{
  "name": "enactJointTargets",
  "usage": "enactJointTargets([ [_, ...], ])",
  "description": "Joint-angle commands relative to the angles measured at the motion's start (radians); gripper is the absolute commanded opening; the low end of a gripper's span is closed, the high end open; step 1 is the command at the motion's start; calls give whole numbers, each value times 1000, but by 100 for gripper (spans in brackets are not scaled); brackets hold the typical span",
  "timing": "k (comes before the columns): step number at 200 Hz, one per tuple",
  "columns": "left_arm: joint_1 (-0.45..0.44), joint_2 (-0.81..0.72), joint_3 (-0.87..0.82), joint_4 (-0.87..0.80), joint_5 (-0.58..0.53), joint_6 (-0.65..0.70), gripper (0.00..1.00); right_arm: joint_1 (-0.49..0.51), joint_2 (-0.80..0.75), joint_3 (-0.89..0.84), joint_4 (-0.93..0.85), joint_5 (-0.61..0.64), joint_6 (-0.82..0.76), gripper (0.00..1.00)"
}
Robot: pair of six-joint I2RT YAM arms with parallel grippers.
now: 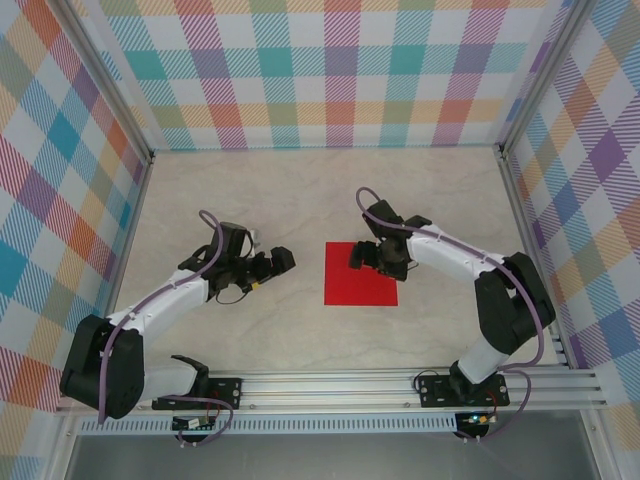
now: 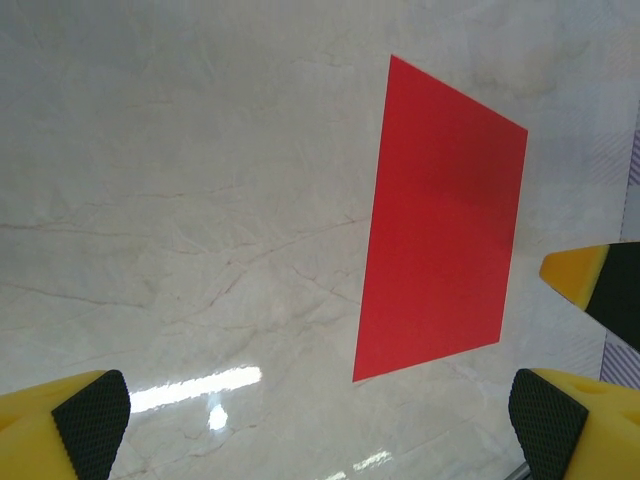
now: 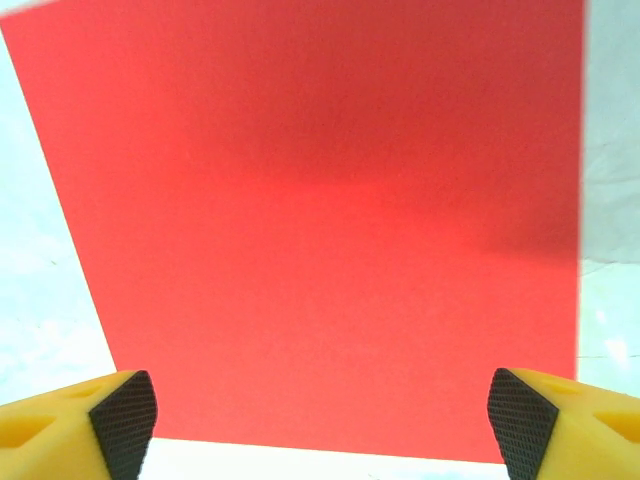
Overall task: Fold a paper plane with a square sheet of paper (pick it up from the middle)
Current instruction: Move the square sheet of paper to the center of the table, then fold the square sheet of paper in half at the center of the table.
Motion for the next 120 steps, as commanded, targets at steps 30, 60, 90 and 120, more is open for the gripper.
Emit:
enactJointTargets([
  [30, -20, 23, 0, 102, -55, -7, 100, 52, 108, 137, -178, 124, -21, 100],
  [60, -20, 61, 16, 108, -57, 3, 100, 73, 199, 210, -203, 137, -15, 100],
  [90, -20, 97, 24, 112, -55, 11, 100, 81, 273, 275, -215, 132, -17, 100],
  [120, -19, 118, 30, 116, -48, 19, 100, 85, 310, 316, -209, 118, -22, 100],
])
